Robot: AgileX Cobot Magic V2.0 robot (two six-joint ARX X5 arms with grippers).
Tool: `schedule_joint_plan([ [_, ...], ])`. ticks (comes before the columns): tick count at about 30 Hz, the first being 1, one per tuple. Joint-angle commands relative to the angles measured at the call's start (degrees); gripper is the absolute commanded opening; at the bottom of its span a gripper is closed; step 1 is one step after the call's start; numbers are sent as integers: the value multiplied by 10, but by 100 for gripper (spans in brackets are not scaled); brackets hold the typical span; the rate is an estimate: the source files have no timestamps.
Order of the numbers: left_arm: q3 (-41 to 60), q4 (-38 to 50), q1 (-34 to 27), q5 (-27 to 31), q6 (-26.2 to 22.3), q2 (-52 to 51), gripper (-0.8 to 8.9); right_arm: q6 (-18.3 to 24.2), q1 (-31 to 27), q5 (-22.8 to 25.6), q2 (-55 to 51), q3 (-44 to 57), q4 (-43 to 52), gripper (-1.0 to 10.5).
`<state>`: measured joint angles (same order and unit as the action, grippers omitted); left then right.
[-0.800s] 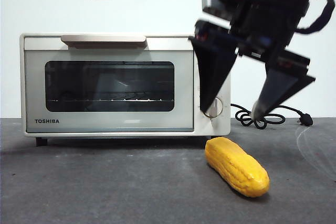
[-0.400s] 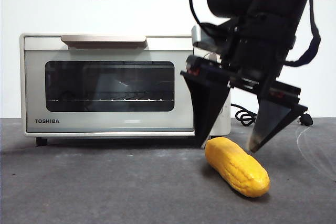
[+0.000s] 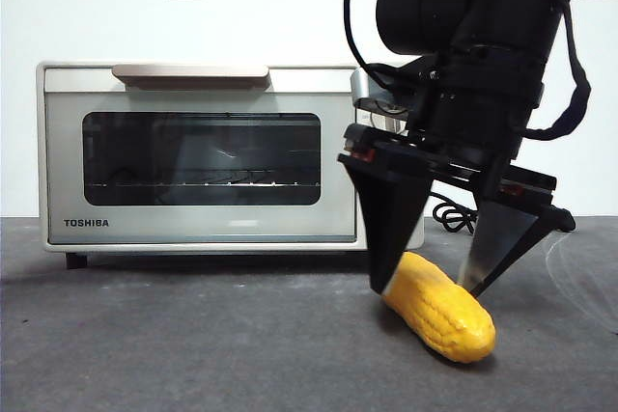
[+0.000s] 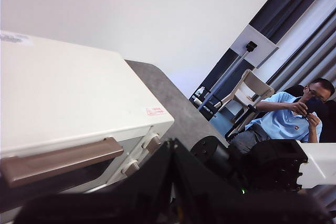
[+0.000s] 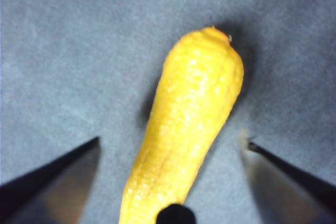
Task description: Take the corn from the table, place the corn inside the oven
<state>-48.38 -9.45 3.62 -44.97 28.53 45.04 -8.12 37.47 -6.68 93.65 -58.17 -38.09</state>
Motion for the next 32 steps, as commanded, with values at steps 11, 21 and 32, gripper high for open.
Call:
schedule_joint_plan([
  [11, -2, -1, 2, 0, -7, 0, -2, 6, 1, -2, 2, -3, -20, -15],
  [21, -3, 19, 22, 43, -7, 16, -6, 2, 5, -32, -115, -12, -46, -15],
  [32, -40, 20, 134, 148, -72, 111, -6, -20, 14, -112, -299, -24, -37, -15],
])
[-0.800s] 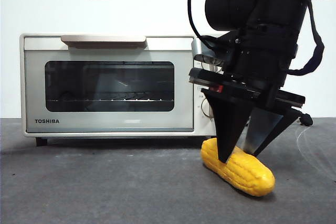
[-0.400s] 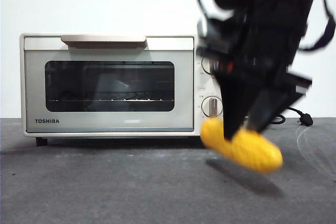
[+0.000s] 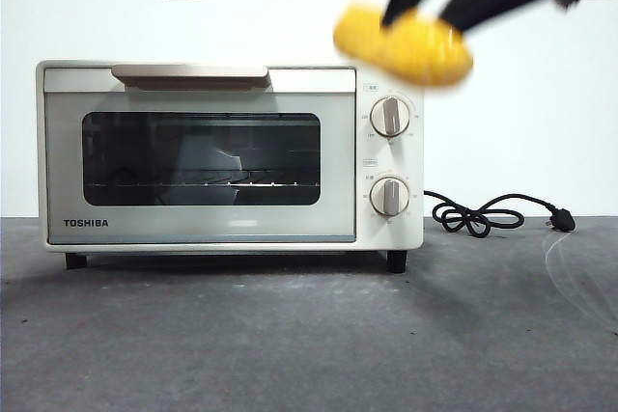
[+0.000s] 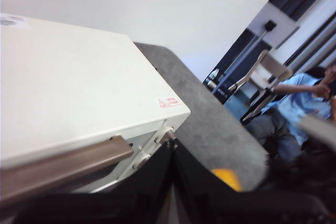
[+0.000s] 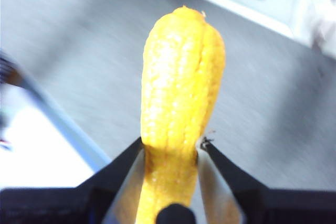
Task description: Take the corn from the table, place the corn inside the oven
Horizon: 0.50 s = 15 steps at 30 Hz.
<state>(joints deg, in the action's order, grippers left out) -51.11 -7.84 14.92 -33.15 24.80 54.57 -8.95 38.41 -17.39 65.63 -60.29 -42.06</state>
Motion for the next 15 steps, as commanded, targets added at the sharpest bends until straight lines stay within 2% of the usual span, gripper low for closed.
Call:
schedule_joint_plan([
  [1, -21, 1, 31, 49, -45, 26, -6, -16, 8, -4, -31, -3, 3, -15],
  [7, -92, -62, 73, 139, -105, 97, -6, -31, 14, -5, -79, -3, 2, -15],
  [15, -181, -177, 92, 247, -180, 183, -6, -35, 14, -3, -103, -3, 0, -15],
])
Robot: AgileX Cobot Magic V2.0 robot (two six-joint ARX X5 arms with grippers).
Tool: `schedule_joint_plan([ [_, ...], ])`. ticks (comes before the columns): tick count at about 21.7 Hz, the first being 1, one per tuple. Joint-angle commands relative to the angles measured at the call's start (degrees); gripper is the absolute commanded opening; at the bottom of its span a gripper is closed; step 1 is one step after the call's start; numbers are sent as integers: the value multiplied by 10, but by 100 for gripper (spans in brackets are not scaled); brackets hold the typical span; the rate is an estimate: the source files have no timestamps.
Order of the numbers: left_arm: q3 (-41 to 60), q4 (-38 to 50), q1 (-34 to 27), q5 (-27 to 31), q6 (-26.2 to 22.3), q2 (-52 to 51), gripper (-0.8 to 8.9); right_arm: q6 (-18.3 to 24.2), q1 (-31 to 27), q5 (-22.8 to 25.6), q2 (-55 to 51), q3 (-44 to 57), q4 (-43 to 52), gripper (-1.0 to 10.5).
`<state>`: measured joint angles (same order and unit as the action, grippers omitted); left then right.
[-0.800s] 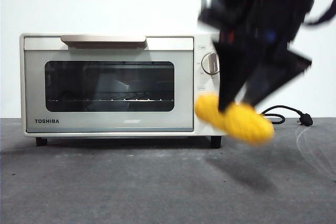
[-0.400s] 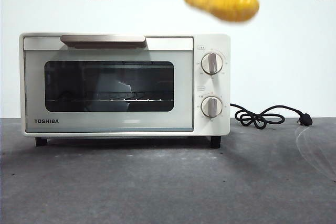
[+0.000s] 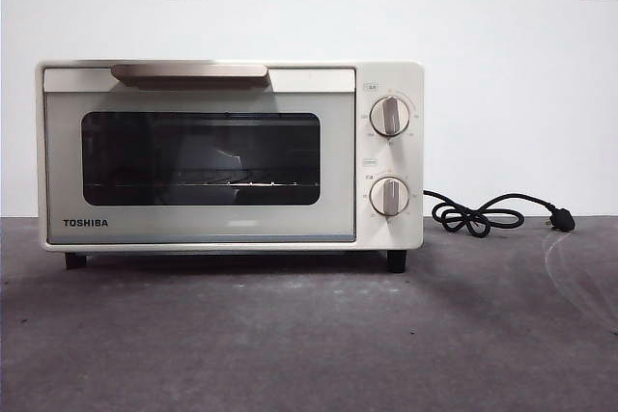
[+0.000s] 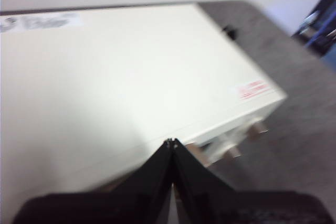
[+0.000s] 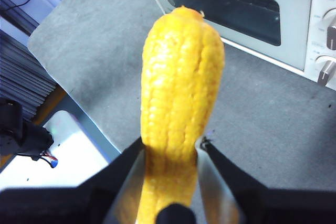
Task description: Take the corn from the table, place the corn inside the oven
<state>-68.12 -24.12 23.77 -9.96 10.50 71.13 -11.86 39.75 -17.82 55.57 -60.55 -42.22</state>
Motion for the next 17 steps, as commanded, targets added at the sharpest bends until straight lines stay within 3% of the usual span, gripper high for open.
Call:
schedule_joint_plan([
  [1, -16, -21, 3, 21, -38, 26, -6, -6, 1, 3, -3, -1, 2, -15],
  [17, -18, -86, 3, 47, -64, 82, -6, -6, 1, 3, -3, -1, 2, -15],
])
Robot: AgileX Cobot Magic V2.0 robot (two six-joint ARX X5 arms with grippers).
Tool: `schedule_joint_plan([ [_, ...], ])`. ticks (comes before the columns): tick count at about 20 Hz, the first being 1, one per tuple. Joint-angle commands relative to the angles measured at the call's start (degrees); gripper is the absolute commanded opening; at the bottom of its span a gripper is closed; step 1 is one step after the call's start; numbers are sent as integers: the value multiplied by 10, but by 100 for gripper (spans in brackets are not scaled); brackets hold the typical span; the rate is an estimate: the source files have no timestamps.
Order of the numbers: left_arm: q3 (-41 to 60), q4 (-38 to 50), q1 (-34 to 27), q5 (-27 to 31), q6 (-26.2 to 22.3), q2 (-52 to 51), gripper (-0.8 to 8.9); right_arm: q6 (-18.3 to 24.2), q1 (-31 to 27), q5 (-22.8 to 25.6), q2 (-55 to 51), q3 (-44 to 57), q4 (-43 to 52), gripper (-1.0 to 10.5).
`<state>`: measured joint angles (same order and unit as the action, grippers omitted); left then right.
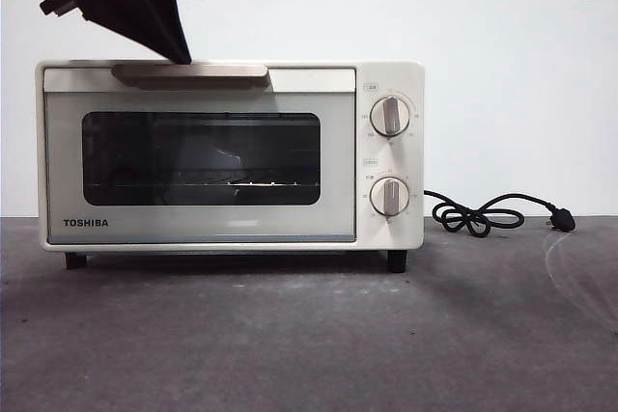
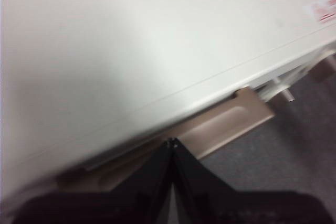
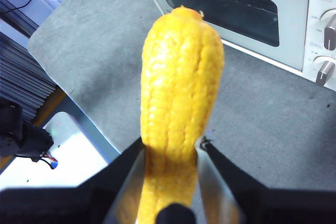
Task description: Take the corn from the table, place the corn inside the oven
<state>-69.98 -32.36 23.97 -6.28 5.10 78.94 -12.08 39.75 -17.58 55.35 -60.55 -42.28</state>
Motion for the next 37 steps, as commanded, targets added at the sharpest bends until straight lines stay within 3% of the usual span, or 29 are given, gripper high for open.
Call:
schedule_joint_plan([
  [1, 0, -7, 2, 19, -12, 5, -6, -4, 1, 0, -1, -1, 3, -15],
  [17, 1, -144, 19, 29, -23, 11, -6, -3, 1, 0, -1, -1, -3, -15],
  [37, 1, -297, 143, 29, -11, 39, -6, 3, 1, -21, -1, -1, -29, -15],
])
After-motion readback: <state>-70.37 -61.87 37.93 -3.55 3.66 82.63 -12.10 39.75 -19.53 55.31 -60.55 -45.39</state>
